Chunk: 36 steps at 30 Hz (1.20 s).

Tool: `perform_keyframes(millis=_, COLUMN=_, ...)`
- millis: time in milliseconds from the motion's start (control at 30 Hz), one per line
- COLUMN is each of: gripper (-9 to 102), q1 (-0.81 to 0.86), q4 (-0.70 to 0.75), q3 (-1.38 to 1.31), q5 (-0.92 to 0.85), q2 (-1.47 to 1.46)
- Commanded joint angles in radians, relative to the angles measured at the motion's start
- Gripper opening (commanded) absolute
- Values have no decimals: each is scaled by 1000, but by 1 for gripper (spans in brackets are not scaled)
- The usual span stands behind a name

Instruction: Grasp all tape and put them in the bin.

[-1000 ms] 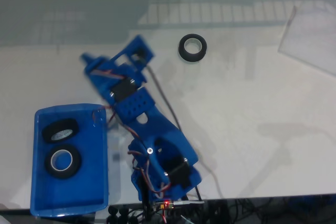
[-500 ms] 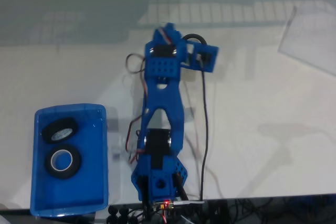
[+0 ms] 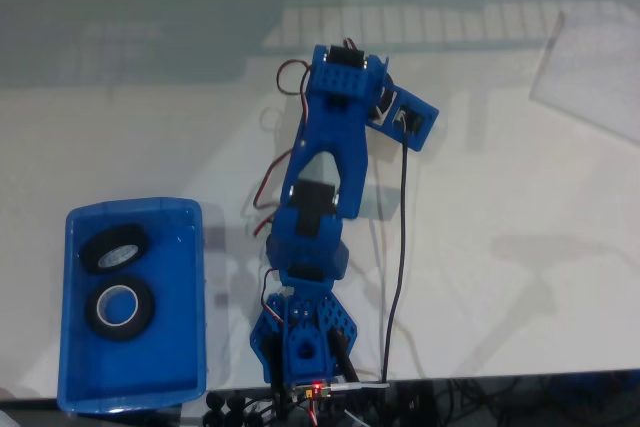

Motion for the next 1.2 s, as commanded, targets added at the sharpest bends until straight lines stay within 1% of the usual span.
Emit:
perform_keyframes(millis=0, gripper=27, q1=-11, q4=41, q3=-147, q5=-18, q2=-98)
perform_keyframes(millis=167, gripper=26, q1=-14, q4=126, q3=-311, q5=-40, q2=-253)
perform_keyframes(millis=433, gripper=25, q1=2, q4=221, q3=-531, q5=-37, q2=-446)
perform_keyframes(millis=633, gripper=24, q1=9, q4=267, q3=-653, q5=-35, q2=-555)
perform_keyframes(millis=833, gripper=21, q1=17, q4=268, q3=-704, q5=-35, q2=-624)
perform_keyframes(millis=1000, gripper=14, q1=25, q4=278, q3=-753, q5=-34, q2=-684)
perform_keyframes(millis=1033, gripper=12, q1=26, q4=278, q3=-758, q5=-34, q2=-692)
perform_keyframes(millis=1100, gripper=2, q1=29, q4=276, q3=-761, q5=-34, q2=-704)
perform_keyframes(millis=1133, gripper=0, q1=29, q4=275, q3=-761, q5=-34, q2=-709)
perform_keyframes(millis=1167, gripper=0, q1=29, q4=275, q3=-761, q5=-32, q2=-712)
